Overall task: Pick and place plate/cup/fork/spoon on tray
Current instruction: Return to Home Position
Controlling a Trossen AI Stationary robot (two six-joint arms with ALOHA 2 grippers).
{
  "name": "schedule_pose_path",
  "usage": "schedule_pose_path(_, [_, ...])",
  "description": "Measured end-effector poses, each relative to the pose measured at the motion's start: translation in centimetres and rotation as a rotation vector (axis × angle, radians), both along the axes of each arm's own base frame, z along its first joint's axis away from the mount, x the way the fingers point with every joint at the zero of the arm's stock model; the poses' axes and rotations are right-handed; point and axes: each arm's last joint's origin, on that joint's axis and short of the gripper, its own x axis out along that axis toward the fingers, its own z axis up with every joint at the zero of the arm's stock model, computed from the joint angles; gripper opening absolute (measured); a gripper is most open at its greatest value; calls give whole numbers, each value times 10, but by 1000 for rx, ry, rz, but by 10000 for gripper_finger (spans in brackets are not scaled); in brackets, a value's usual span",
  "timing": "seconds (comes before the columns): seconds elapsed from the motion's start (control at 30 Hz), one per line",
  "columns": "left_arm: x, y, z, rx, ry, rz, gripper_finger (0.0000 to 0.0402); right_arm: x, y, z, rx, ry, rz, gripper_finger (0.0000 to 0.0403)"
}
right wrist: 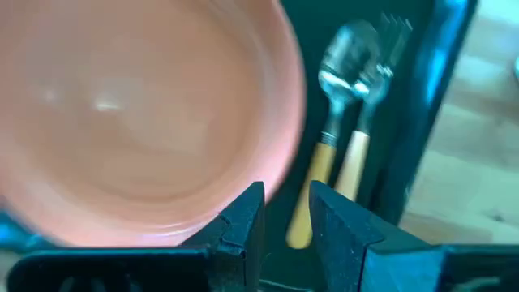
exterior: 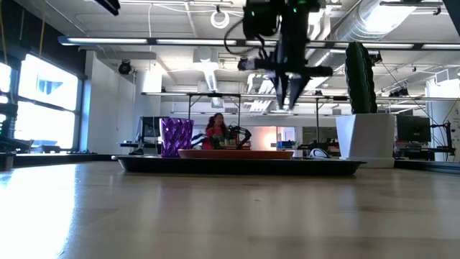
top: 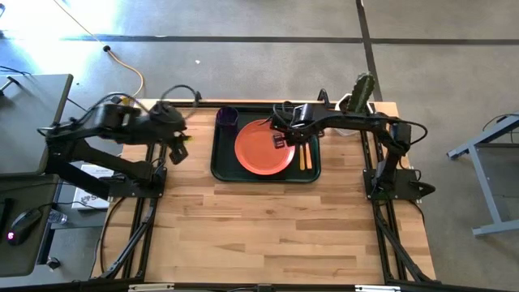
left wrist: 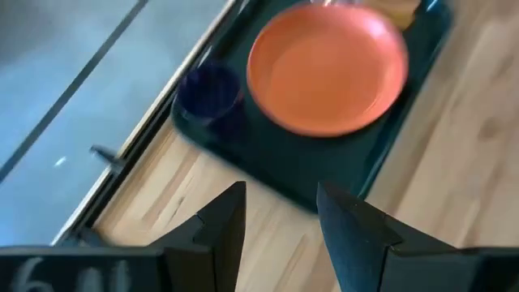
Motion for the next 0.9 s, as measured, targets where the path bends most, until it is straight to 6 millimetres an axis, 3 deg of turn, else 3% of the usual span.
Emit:
schedule_pose_path(0.17, [-23,-4,13,-4,-164,-33,145,15,14,39,-88,-107,90,90])
schedule_pose_path(0.27, [-31,-6,11,-5,-243,-49,145,21,22,62,-143,-174,121,90])
schedule_pose_path(0.53, [-45,-9,-33,-5,-372,-99,145,26,42,108,-345,-239,267,90])
schedule_pose_path(0.9, [-63,-9,-85,6,-554,-156,145,28,70,129,-368,-298,409,90])
